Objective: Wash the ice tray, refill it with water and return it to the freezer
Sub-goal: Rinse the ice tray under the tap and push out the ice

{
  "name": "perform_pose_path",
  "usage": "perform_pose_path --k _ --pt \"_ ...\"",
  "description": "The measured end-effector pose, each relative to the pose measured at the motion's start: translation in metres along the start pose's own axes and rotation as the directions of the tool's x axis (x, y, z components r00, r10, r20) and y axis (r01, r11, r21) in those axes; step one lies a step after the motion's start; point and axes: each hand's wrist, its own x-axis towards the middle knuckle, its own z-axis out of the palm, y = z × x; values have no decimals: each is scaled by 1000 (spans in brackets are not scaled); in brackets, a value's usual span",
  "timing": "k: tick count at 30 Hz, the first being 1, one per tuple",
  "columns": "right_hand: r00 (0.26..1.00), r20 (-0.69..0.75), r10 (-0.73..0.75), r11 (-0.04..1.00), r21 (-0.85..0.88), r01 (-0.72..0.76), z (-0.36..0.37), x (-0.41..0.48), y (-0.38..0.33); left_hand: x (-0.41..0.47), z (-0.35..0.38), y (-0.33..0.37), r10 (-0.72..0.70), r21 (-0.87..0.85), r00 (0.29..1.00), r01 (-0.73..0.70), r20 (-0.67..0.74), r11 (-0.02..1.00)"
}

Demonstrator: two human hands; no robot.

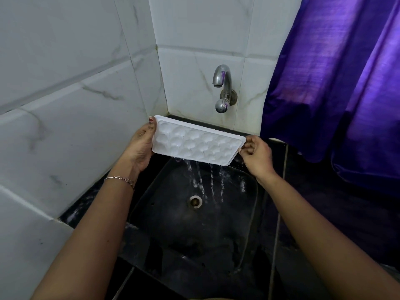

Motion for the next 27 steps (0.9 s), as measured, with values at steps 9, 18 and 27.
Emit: perform_pose_path --k 9,18,27 --pt "999 -23 -27 1000 6 27 -4 -5 -7 -8 2 8 24 -11 1000 -24 -6 1000" --pt "993 -59 -104 993 45 107 -6 -9 -15 -17 6 14 57 -95 995 -49 84 994" --pt "961 -148 -235 972 -26 233 -7 -18 -33 -20 8 17 31 -20 999 -32 -42 999"
